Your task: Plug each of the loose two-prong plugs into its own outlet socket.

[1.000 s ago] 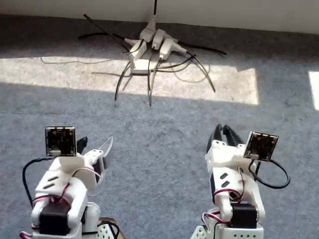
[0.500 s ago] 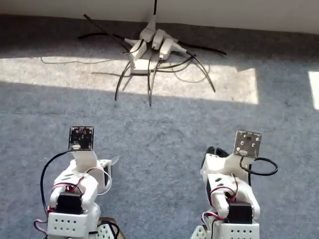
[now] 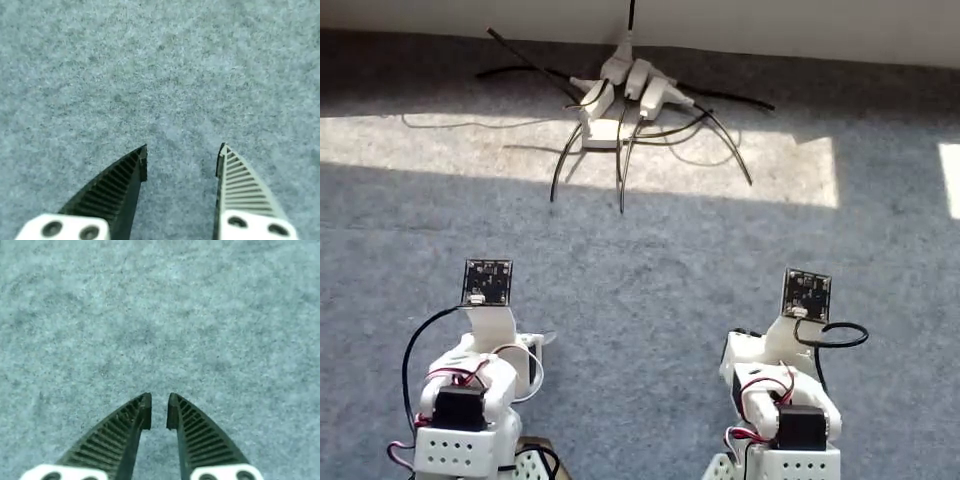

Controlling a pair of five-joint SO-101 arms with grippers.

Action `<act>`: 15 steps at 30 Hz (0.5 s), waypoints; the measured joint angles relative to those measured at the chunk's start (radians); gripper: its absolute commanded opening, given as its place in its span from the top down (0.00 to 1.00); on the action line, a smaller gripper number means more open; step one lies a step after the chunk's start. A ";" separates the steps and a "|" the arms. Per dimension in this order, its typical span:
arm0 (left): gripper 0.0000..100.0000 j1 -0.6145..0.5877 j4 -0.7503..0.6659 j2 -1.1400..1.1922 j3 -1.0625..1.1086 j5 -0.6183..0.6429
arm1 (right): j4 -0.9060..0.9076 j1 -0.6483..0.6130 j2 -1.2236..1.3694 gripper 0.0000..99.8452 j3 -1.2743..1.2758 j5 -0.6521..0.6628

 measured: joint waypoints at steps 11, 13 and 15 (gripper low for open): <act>0.99 0.000 0.000 0.000 0.000 0.000 | 0.000 -0.002 0.000 0.93 0.000 0.000; 0.99 0.000 0.000 0.000 0.000 0.000 | 0.000 -0.002 0.000 0.93 0.000 0.000; 0.99 0.000 0.000 0.000 0.000 0.002 | 0.000 -0.002 0.000 0.93 0.000 0.000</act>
